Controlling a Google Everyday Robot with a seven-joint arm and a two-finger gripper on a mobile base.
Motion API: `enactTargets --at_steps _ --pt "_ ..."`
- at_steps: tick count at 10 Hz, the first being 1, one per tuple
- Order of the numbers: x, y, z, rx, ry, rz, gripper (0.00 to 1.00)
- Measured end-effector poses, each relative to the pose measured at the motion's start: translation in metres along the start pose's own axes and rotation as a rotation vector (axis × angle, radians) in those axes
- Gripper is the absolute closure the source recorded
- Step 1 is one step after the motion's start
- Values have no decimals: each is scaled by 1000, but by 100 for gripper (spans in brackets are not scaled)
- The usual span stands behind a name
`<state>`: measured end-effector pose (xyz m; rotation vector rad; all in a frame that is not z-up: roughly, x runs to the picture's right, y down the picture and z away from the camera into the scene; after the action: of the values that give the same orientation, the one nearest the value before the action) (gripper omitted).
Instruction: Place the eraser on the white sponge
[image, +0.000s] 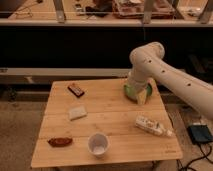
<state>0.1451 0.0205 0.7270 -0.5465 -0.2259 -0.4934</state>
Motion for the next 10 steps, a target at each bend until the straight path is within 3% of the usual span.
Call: enactTargets --at_steps 7,10 --pt "0 -1 -1 2 -1 4 20" --pt "-17 -46 -7 33 -59 93 20"
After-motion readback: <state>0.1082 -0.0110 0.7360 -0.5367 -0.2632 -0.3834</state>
